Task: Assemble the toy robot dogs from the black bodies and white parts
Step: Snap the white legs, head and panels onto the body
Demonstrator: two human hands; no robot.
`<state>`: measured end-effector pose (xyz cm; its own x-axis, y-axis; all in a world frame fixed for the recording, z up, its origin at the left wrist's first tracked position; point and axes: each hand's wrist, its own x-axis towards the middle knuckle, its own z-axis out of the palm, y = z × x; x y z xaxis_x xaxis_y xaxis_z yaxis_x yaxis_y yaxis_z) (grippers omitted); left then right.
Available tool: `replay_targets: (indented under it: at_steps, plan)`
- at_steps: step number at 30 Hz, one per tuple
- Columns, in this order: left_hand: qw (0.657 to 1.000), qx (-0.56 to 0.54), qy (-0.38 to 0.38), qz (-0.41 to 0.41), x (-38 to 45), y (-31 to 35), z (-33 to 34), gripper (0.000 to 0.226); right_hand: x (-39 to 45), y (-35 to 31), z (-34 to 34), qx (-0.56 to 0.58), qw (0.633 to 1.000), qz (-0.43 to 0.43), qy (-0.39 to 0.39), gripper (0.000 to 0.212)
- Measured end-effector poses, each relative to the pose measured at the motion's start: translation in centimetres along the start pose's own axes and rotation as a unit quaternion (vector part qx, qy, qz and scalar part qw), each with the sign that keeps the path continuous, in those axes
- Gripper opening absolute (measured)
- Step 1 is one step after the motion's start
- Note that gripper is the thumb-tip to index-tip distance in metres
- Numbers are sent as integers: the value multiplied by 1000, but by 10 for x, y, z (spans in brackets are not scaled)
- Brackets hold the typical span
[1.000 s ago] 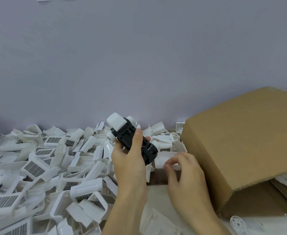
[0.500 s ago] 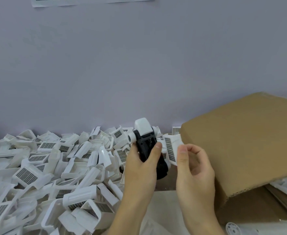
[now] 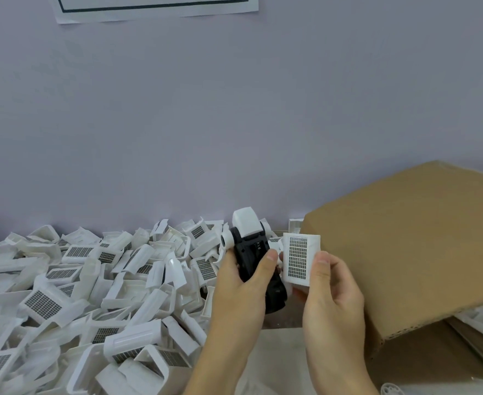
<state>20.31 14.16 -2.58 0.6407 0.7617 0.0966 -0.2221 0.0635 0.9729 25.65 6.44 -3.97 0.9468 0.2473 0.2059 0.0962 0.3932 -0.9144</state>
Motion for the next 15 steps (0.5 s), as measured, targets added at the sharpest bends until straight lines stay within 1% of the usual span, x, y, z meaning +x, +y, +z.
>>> replay_targets:
  at_steps: [7,9,12,14,15]
  plan:
    - [998,-38,12,-39,4,-4,-4,16,-2,-8,-1,3,999,-40,-27,17]
    - [998,-45,14,-42,4,-5,-5,20,-1,-8,-2,7,998,-36,-44,35]
    - [997,-52,10,-47,5,-5,-5,20,-1,-7,-3,12,997,-35,-63,60]
    - [997,-53,4,-48,5,-4,-4,19,0,-4,-4,6,996,-40,-79,71]
    - [997,-52,0,-49,5,-4,-4,20,-1,-3,-4,-6,995,-43,-88,72]
